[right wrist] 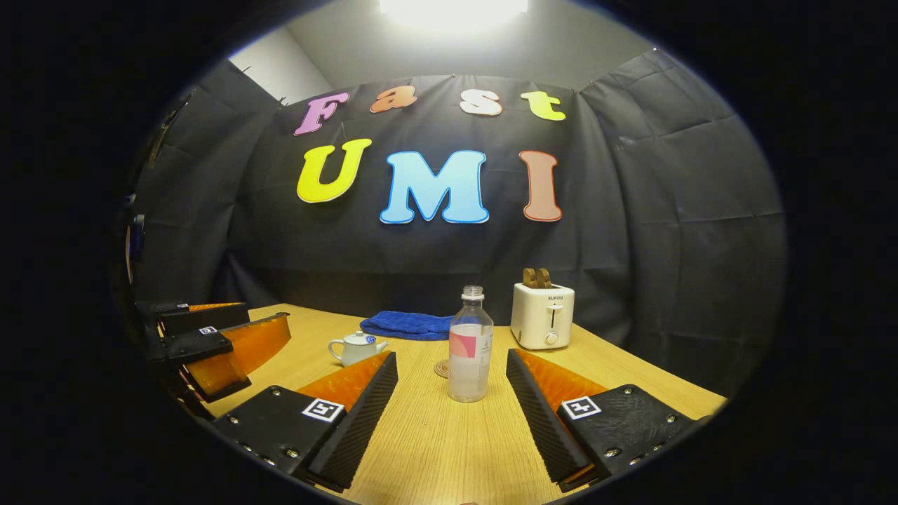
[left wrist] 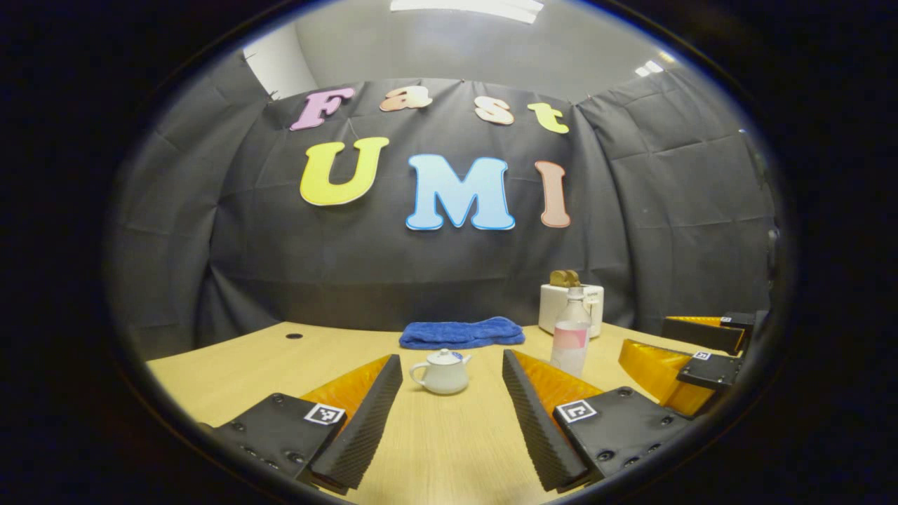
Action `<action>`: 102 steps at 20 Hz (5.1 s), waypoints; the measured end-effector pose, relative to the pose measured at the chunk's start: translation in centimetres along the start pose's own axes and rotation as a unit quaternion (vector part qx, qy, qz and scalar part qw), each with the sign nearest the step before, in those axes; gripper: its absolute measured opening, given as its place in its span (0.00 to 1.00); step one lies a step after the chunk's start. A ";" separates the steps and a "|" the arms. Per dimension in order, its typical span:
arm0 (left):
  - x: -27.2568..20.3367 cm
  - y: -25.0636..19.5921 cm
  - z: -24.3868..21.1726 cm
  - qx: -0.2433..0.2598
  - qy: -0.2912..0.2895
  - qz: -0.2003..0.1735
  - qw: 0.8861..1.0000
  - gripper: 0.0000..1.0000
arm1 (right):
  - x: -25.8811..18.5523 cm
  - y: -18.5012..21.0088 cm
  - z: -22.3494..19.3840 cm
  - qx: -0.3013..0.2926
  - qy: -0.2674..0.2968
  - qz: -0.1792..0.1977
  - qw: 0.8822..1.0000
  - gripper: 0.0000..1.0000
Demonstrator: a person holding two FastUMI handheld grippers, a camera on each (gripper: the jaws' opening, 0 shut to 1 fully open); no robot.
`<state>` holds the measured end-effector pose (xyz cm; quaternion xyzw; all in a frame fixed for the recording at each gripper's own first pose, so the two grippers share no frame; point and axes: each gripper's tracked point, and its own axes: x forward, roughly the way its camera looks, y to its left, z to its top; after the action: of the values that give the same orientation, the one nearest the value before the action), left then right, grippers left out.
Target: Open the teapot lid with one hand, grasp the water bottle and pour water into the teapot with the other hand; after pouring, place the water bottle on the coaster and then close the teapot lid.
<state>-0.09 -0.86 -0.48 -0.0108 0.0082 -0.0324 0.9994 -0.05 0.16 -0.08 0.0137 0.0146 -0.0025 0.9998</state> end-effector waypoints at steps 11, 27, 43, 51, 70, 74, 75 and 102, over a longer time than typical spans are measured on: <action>5.5 0.3 -0.6 -0.010 0.019 -0.017 1.000 0.95 | 4.7 -1.1 -0.7 -0.022 0.034 -0.017 0.999 0.96; 16.5 -2.1 -3.5 -0.001 0.060 -0.083 0.995 0.95 | 13.8 -3.8 -4.0 -0.028 0.114 -0.057 0.991 0.97; 23.4 0.2 -8.0 0.016 0.090 -0.072 0.993 0.88 | 17.0 -2.6 -8.1 -0.055 0.154 -0.031 0.986 0.98; 23.5 1.1 -8.6 0.026 0.095 -0.058 0.993 0.53 | 17.3 -3.3 -8.4 -0.055 0.153 -0.030 0.986 0.91; 23.3 1.2 -7.5 -0.014 0.061 -0.055 0.997 0.13 | 17.4 -3.8 -8.4 0.023 0.147 -0.029 0.988 0.74; 23.1 1.3 -7.1 -0.023 0.051 -0.056 0.997 0.13 | 17.3 -4.0 -8.3 0.021 0.144 -0.039 0.989 0.73; 23.0 1.3 -6.8 -0.025 0.048 -0.057 0.997 0.16 | 17.4 -4.0 -8.4 0.020 0.144 -0.040 0.989 0.73; 20.1 15.1 -5.6 -0.116 0.020 0.004 0.993 0.10 | 19.5 1.4 -4.9 -0.402 0.152 -0.068 0.901 0.73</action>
<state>20.88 12.75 -6.70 -0.1256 0.0318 -0.0276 0.9912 19.35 1.63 -5.54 -0.3900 0.1669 -0.0622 0.9034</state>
